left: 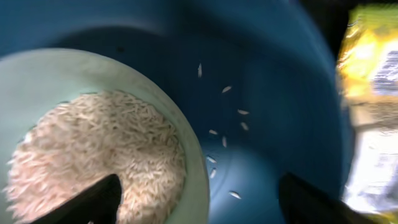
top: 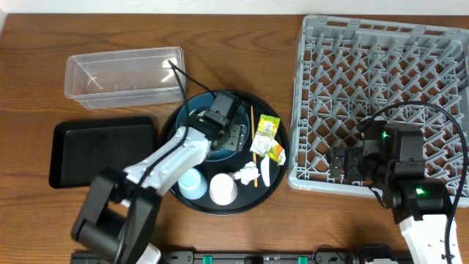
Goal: Sort waste into correct bins and load items into the dishwasher rack
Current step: 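Reach the left gripper to the pale green bowl and grasp its rim, then lift the pale green bowl with the left gripper toward the black tray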
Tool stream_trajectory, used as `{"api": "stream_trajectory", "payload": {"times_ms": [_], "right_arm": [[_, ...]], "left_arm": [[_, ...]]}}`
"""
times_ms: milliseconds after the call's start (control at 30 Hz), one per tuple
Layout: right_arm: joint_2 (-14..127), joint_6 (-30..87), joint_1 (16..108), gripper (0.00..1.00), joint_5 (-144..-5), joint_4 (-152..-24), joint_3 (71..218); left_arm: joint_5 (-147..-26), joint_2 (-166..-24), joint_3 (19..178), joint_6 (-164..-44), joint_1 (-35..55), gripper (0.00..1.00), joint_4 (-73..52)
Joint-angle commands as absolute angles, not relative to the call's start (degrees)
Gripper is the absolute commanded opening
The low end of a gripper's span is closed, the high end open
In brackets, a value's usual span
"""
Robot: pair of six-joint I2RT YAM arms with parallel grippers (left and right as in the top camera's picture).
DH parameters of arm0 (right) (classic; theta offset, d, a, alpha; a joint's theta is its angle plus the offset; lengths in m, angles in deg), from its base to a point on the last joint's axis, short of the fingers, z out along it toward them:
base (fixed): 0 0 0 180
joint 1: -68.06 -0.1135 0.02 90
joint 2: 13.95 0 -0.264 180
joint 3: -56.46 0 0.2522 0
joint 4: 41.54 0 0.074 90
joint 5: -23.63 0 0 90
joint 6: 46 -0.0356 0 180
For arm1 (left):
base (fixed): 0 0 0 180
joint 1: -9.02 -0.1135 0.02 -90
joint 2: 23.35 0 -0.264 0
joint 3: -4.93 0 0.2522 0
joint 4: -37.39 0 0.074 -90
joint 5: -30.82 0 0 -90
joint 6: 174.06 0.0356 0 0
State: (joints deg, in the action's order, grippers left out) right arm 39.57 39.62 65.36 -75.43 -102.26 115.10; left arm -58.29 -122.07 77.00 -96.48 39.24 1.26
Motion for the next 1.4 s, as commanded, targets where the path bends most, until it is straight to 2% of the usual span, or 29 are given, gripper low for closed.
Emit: {"api": "stream_trajectory", "payload": {"times_ms": [0,33,167,467,933,1200,1367], "right_arm": [[39.5,38.4,65.8,0.99,-75.9,-102.5,116.1],[39.5,38.4,65.8,0.99,-75.9,-102.6,116.1],[39.5,38.4,65.8,0.99,-75.8,-102.7,116.1],[39.5,38.5,65.8,0.99,-75.8,-103.4,116.1],[39.5,38.5,65.8,0.99,-75.8,-103.6,116.1],[39.5,38.5,65.8,0.99,-75.8,-103.6,116.1],[39.5,38.5,65.8,0.99,-75.8,-103.6,116.1]], "left_arm": [[-56.8,-124.2,78.1,-95.9,39.4,0.67,1.5],[-56.8,-124.4,78.1,-95.9,39.4,0.61,1.5],[-56.8,-124.4,78.1,-95.9,39.4,0.06,2.2],[-56.8,-121.8,78.6,-95.9,39.3,0.06,2.7],[-56.7,-106.7,78.7,-96.0,37.6,0.06,-4.1],[-58.5,-99.8,78.7,-98.1,25.9,0.06,-10.1],[-71.5,-99.4,78.6,-96.5,15.3,0.06,-12.8]]}}
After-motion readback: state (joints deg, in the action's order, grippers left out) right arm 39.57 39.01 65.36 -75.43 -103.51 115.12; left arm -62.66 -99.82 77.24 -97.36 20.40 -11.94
